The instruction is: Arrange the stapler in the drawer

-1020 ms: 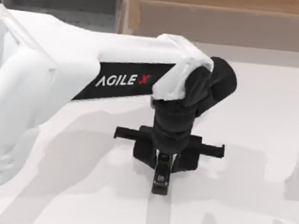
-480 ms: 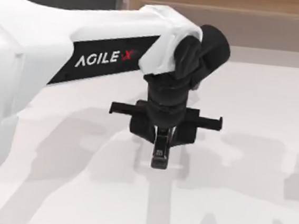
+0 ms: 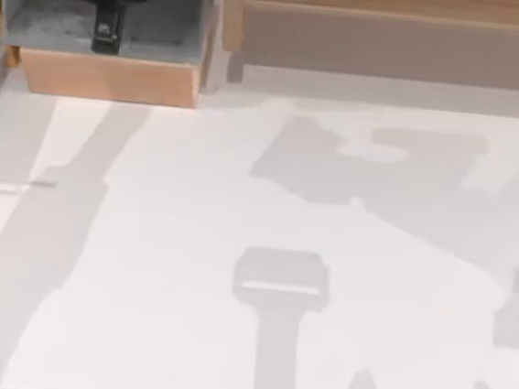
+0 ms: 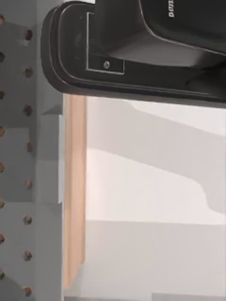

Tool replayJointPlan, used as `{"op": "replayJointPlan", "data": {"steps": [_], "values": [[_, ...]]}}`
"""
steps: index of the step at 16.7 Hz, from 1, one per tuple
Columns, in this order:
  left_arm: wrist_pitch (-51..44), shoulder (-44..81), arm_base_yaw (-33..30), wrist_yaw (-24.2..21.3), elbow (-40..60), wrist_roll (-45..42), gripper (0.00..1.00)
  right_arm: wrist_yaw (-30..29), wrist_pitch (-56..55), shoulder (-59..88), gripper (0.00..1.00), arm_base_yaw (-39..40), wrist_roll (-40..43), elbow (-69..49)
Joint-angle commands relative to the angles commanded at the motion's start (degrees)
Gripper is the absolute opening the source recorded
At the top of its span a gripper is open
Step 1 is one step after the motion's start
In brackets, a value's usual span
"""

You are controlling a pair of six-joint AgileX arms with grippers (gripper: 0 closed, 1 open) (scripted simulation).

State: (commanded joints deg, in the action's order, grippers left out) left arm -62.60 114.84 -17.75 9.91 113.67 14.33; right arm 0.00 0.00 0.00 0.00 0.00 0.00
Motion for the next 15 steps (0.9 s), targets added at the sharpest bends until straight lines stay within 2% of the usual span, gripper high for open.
{"op": "replayJointPlan", "data": {"steps": [4,7,11,15], "values": [[-2.74,2.94,15.39,3.57,6.56,-13.57,0.00,0.00,0.00,0.00,1.00,0.00,0.00,0.00],[-3.80,9.01,24.75,3.61,9.86,-22.45,0.00,0.00,0.00,0.00,1.00,0.00,0.00,0.00],[-4.01,18.36,32.93,-0.43,12.66,-30.89,0.00,0.00,0.00,0.00,1.00,0.00,0.00,0.00],[-5.33,24.83,35.68,-6.15,13.02,-35.26,0.00,0.00,0.00,0.00,1.00,0.00,0.00,0.00]]}}
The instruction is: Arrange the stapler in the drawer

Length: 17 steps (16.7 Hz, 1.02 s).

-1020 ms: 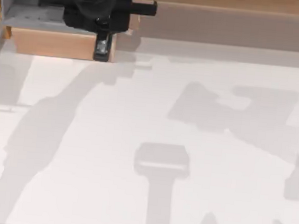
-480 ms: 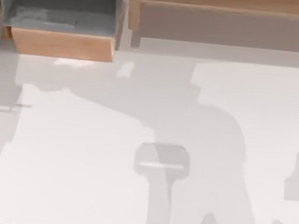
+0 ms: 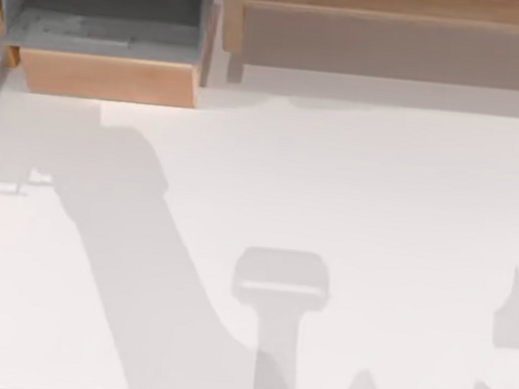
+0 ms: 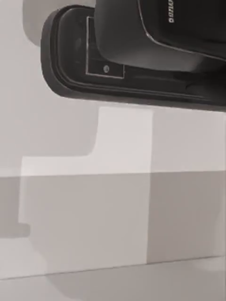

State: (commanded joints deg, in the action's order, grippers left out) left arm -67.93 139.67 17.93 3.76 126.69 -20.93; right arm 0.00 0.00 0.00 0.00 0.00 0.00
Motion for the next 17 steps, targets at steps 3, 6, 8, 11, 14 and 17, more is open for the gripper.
{"op": "replayJointPlan", "data": {"steps": [3,6,8,11,14,17], "values": [[-1.61,1.24,0.18,-1.90,-0.72,-0.96,0.00,0.00,0.00,0.00,1.00,0.00,0.00,0.00],[-1.61,1.24,0.18,-1.90,-0.72,-0.96,0.00,0.00,0.00,0.00,1.00,0.00,0.00,0.00],[-1.36,1.21,-0.06,-1.77,-0.77,-1.01,0.00,0.00,0.00,0.00,1.00,0.00,0.00,0.00],[-0.27,1.47,0.08,-1.77,-1.42,-1.04,0.00,0.00,0.00,0.00,1.00,0.00,0.00,0.00],[0.30,1.66,0.24,-1.91,-2.21,-1.03,0.00,0.00,0.00,0.00,1.00,0.00,0.00,0.00],[0.30,1.66,0.24,-1.91,-2.21,-1.03,0.08,0.00,0.00,0.00,1.00,0.00,0.00,0.00]]}}
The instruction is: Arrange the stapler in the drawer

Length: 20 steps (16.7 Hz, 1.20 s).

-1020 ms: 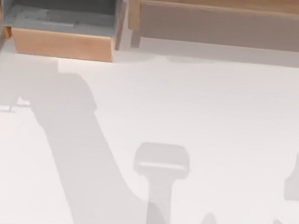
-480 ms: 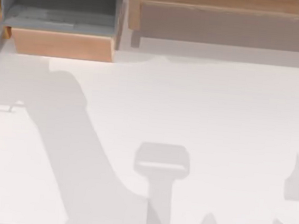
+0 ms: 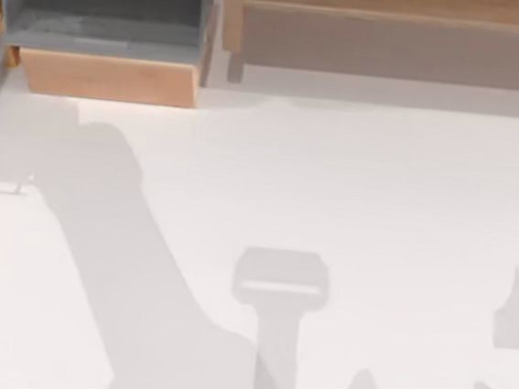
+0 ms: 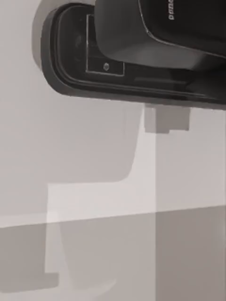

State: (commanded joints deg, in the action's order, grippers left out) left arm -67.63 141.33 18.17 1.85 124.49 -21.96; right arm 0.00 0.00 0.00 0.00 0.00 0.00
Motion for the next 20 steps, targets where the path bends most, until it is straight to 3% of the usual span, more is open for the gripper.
{"op": "replayJointPlan", "data": {"steps": [12,20], "values": [[0.00,0.00,0.00,0.00,0.00,0.00,0.98,0.00,0.00,0.00,1.00,0.00,0.00,0.00],[0.00,0.00,0.00,0.00,0.00,0.00,1.00,0.00,0.00,0.00,1.00,0.00,0.00,0.00]]}}
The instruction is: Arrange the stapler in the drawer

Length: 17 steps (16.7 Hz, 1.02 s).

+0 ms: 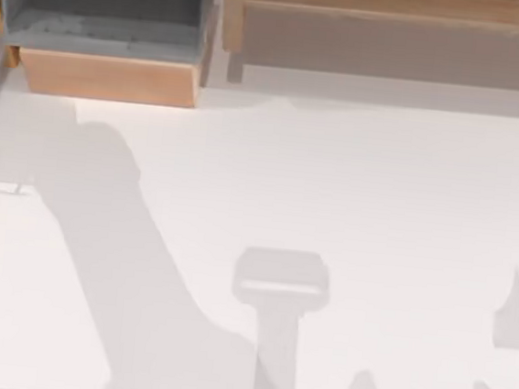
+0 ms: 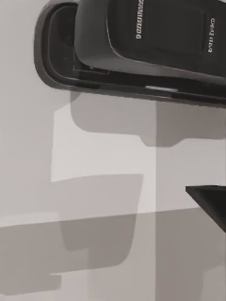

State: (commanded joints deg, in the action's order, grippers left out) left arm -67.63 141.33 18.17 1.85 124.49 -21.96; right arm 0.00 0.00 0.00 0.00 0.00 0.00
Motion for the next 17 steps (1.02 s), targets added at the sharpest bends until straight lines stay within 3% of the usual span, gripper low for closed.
{"op": "replayJointPlan", "data": {"steps": [4,8,12,17], "values": [[1.49,-1.20,0.41,-0.75,-0.98,-0.48,1.00,0.00,0.00,0.00,1.00,0.00,0.00,0.00],[11.20,-8.21,1.97,-5.90,-6.97,-3.59,1.00,0.00,0.00,0.00,1.00,0.00,0.00,0.00],[29.46,-17.12,6.00,-13.58,-17.02,-10.34,1.00,0.00,0.00,0.00,1.00,0.00,0.00,0.00],[59.36,-26.44,15.78,-22.69,-33.83,-25.15,1.00,0.00,0.00,0.00,1.00,0.00,0.00,0.00]]}}
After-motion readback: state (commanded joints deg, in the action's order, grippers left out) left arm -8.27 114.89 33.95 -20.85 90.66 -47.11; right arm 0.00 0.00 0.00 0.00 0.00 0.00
